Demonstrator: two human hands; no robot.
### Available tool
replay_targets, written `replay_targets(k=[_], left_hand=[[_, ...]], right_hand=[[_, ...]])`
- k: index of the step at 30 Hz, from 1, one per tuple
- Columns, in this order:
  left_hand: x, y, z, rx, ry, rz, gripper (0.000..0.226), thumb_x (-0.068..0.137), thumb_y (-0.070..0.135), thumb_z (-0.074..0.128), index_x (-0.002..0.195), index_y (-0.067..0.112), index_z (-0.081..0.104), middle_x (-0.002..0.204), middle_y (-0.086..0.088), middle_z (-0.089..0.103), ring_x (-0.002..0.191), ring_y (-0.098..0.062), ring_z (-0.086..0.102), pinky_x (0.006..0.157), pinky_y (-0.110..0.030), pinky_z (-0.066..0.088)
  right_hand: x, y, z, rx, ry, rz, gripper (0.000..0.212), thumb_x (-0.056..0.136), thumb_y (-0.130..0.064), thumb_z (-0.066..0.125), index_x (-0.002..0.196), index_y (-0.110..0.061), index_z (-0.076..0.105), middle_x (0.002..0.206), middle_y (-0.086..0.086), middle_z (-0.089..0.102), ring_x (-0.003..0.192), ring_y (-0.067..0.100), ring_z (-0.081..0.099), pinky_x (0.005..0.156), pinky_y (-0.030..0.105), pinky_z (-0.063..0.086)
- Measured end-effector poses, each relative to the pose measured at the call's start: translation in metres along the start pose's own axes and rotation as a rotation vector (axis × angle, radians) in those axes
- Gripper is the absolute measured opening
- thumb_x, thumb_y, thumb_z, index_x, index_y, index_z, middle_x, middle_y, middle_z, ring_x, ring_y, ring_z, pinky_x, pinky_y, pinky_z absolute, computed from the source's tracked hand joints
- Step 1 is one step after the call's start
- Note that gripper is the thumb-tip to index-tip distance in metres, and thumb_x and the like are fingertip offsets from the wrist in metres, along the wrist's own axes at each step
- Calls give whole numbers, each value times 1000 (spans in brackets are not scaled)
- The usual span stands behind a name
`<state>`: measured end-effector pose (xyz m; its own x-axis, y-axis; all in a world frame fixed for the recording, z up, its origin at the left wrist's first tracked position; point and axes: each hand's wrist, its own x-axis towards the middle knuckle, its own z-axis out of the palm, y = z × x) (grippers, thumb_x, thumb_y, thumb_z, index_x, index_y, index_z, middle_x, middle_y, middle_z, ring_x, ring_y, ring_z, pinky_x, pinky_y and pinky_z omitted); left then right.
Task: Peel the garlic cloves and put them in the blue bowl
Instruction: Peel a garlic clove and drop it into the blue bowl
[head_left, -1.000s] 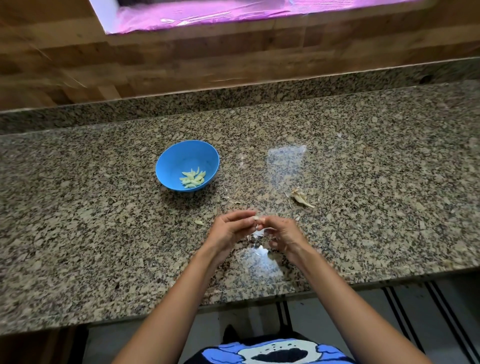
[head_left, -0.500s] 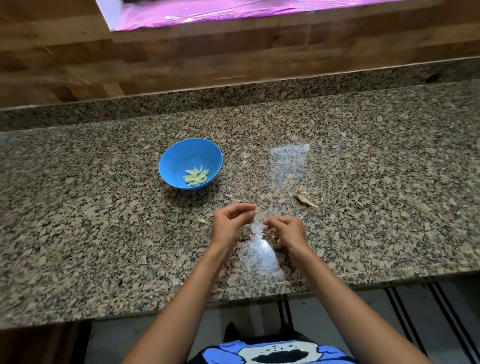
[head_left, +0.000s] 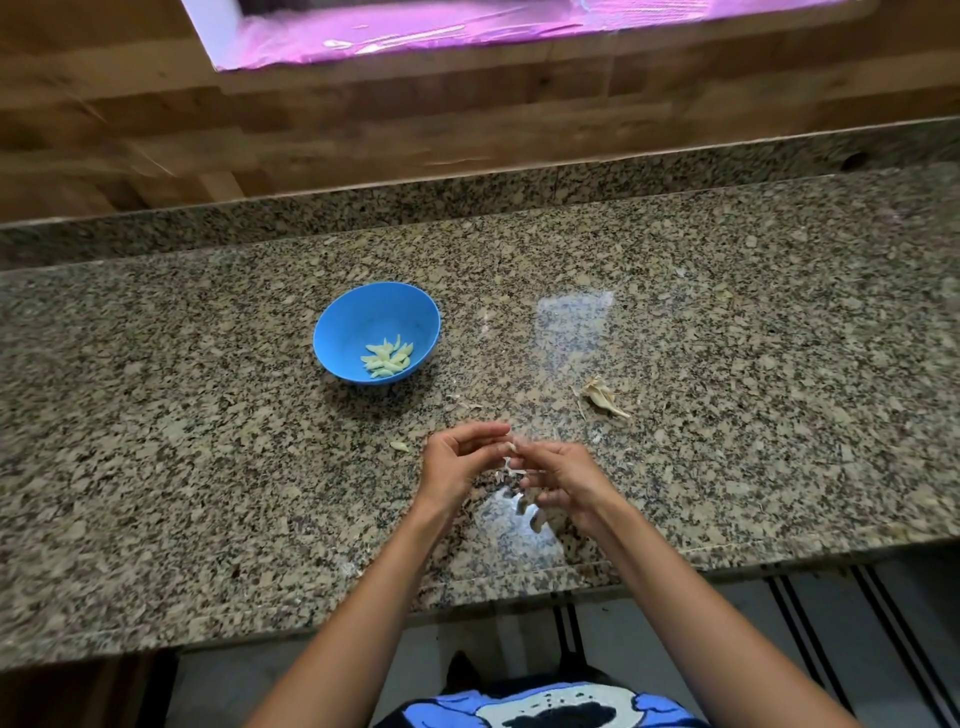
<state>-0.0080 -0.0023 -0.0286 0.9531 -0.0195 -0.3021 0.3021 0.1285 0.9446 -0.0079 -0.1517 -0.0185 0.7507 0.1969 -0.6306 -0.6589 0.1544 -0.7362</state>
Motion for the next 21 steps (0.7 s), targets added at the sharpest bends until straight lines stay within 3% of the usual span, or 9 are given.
replay_targets(k=[4, 9, 13, 18, 21], left_hand=[[1, -3, -1, 11, 9, 7, 27, 74, -8, 70, 101, -1, 68, 97, -13, 72, 89, -25, 70, 76, -27, 57], [0, -4, 1, -15, 8, -55, 29, 75, -2, 72, 103, 1, 68, 99, -14, 72, 90, -27, 70, 78, -32, 58], [1, 0, -1, -158, 47, -152, 26, 75, -7, 69, 100, -2, 67, 97, -18, 71, 86, -28, 69, 74, -29, 58], [0, 0, -3, -155, 22, -202, 29, 70, 1, 73, 99, 1, 68, 100, -18, 70, 91, -28, 68, 81, -32, 55], [-2, 5, -4, -243, -28, -273, 30, 74, -2, 68, 104, -1, 66, 97, -16, 71, 82, -22, 69, 72, -25, 56]], right_hand=[[-3, 0, -1, -19, 0, -15, 11, 81, -17, 68, 88, -9, 72, 77, 2, 71, 54, 9, 56, 45, 17, 40], [-3, 6, 1, -280, 128, -233, 11, 83, -19, 67, 87, -9, 71, 75, 3, 70, 55, 9, 55, 47, 16, 40], [-6, 6, 3, -258, 29, -299, 7, 85, -14, 64, 87, -10, 70, 76, 4, 70, 55, 7, 56, 46, 16, 40], [-4, 7, 5, -356, 51, -379, 11, 88, -7, 59, 84, -9, 69, 77, 9, 68, 63, 11, 57, 56, 18, 44], [-6, 6, 2, -257, -5, -330, 10, 88, -10, 60, 90, -9, 70, 77, 5, 68, 58, 4, 55, 51, 15, 40]])
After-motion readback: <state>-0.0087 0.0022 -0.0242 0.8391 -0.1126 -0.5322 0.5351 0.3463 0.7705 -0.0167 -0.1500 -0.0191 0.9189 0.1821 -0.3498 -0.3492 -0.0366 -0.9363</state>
